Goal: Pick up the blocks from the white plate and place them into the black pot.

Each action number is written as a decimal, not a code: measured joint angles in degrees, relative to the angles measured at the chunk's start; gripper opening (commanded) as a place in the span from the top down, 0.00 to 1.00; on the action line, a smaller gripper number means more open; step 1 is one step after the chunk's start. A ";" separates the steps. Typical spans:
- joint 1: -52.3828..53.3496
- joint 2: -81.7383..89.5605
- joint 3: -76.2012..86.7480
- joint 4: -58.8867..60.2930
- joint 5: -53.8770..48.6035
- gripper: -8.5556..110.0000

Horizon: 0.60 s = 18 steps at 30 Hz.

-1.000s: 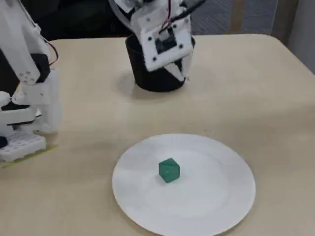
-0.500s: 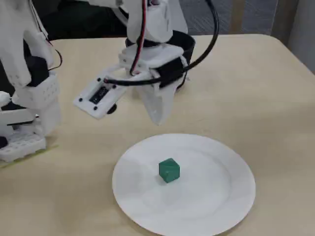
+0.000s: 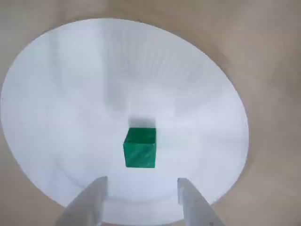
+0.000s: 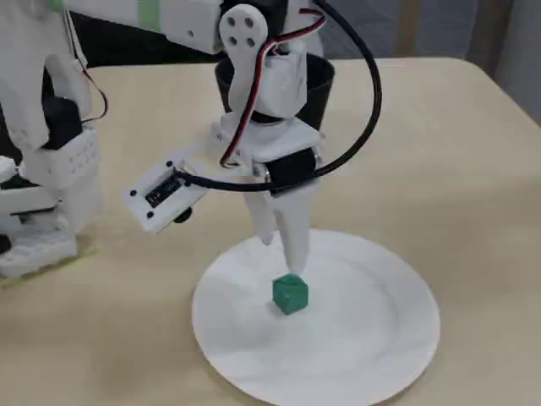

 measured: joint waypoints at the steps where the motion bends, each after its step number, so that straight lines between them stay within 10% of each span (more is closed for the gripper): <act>1: 0.26 0.00 0.00 0.44 -0.26 0.70; 18: 1.14 -10.55 -4.13 -2.72 -8.96 0.68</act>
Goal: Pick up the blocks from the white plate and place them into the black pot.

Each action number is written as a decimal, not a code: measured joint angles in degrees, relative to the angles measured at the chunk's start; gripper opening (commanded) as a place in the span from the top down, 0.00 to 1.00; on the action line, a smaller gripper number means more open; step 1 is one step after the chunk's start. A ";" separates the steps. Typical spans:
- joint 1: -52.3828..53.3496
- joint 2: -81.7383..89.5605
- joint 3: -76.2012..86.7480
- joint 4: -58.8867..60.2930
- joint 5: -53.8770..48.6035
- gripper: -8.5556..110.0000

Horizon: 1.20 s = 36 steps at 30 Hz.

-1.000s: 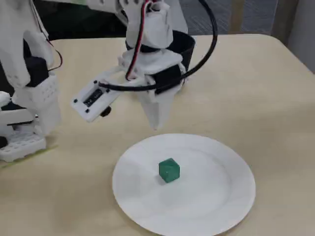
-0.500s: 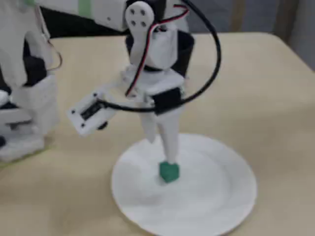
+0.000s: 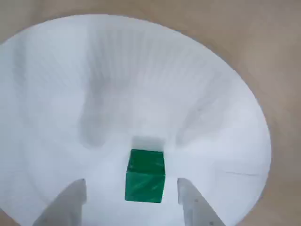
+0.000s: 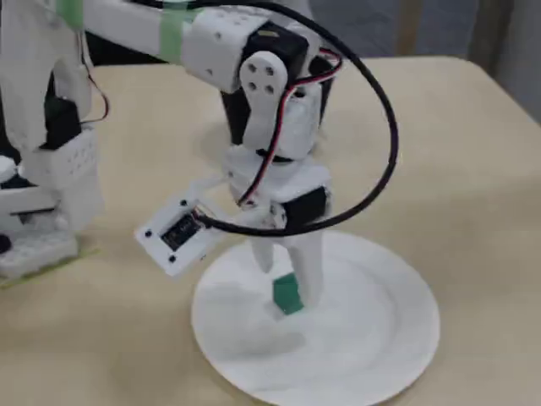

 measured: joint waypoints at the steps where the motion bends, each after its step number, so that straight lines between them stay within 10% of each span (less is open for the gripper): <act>1: 0.00 -1.05 -1.05 -0.18 -0.88 0.68; 36: -1.23 -8.26 -6.06 -5.71 -4.57 0.95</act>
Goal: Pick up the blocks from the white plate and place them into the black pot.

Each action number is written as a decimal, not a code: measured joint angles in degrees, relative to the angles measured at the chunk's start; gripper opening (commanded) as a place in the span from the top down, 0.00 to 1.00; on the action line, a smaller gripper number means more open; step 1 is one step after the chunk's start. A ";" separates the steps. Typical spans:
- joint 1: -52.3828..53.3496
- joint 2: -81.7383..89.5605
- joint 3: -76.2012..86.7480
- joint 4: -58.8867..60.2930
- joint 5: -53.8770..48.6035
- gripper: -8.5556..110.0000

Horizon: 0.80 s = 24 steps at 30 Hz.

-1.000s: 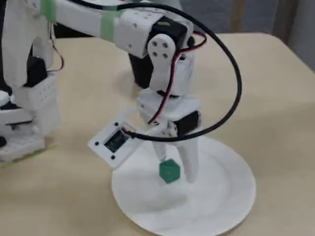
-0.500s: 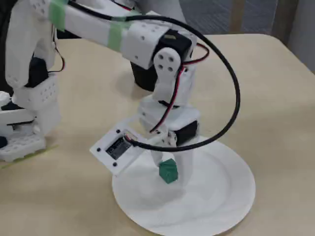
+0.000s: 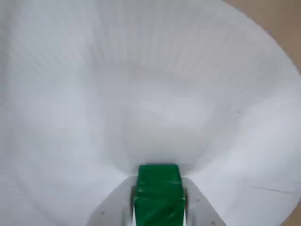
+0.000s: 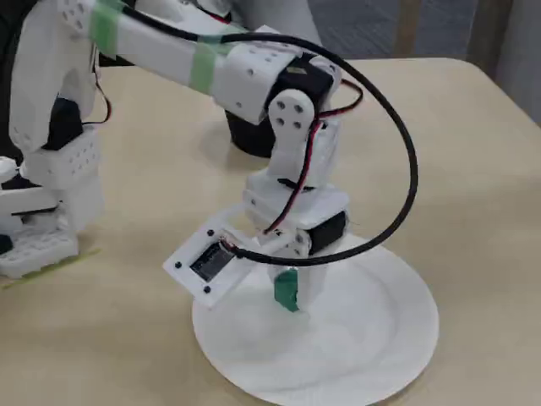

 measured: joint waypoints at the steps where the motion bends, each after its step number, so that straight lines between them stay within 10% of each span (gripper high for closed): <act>1: -0.09 0.44 -1.05 -1.23 -1.32 0.95; 13: -16.35 19.86 -16.00 -4.83 -36.30 0.95; 24: -48.69 52.29 13.80 -17.84 -23.47 0.95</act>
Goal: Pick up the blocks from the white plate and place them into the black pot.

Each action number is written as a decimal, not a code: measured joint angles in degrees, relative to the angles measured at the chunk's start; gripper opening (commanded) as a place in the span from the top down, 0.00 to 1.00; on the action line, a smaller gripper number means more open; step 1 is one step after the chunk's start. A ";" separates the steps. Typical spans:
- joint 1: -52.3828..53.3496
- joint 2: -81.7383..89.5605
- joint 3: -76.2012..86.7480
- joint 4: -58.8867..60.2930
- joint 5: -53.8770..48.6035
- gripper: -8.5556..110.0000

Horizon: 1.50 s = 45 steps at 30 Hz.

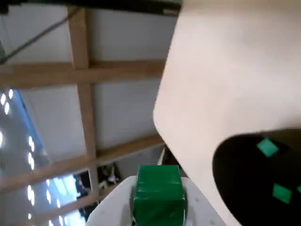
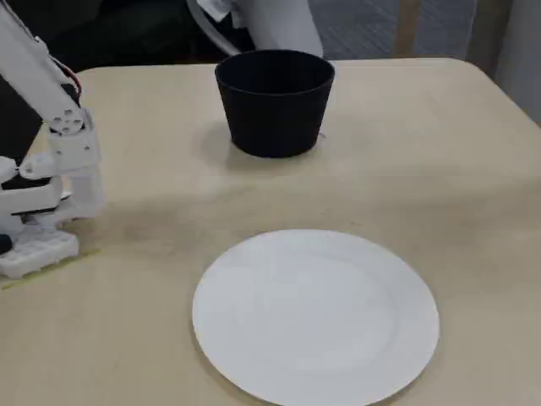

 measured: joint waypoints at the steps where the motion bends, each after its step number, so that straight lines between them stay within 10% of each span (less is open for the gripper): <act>1: -2.11 1.58 4.39 -2.37 0.62 0.95; 25: -12.13 -3.78 33.13 -34.19 1.67 0.95; 29: -12.13 -3.69 34.19 -34.28 1.76 0.71; 34: -12.13 -1.93 34.80 -32.61 -0.35 0.65; 40: -10.72 2.37 34.80 -30.59 -1.23 0.95; 45: -6.42 8.79 34.80 -25.84 -2.02 0.95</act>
